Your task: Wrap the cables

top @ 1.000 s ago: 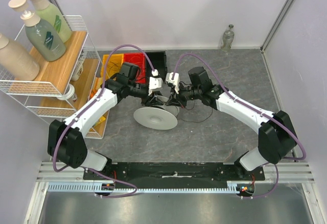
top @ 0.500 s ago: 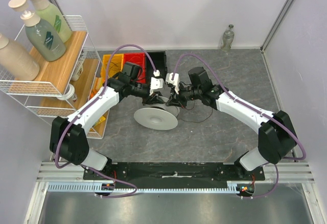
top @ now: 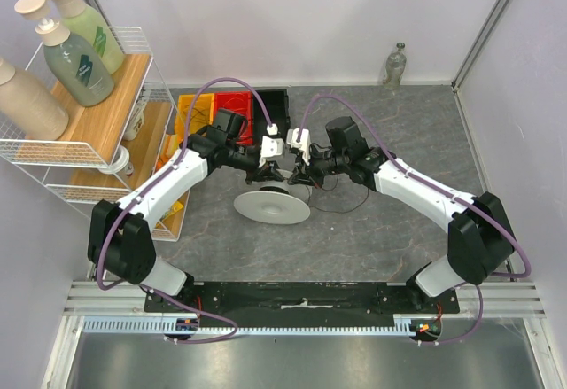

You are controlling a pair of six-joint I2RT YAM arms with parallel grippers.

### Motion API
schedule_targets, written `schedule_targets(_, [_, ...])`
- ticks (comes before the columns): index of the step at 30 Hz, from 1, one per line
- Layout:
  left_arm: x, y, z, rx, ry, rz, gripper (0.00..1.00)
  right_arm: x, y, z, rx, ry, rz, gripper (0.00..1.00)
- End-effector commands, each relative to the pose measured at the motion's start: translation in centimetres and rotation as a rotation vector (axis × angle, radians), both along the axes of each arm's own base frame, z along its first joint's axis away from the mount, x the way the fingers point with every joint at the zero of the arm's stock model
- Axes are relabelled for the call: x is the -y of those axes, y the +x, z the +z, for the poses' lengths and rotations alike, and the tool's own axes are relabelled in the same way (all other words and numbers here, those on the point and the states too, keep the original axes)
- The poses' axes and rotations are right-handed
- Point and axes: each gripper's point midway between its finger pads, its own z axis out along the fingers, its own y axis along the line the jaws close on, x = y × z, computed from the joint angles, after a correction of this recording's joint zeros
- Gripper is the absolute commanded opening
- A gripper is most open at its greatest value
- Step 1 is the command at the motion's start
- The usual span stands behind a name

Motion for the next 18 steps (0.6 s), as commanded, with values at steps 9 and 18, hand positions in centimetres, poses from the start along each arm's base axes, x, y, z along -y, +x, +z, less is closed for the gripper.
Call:
schedule_targets(9, [0.4,1.0,3.0,-0.070,-0.074,0.035,0.02,-0.3,3.3,5.2,0.099,0.085,-0.115,0.63])
schedule_targets(18, [-0.3,3.3,6.3,-0.012,-0.125,0.136,0.02,5.2,6.5,9.4,0.103,0.154,-0.341,0.87])
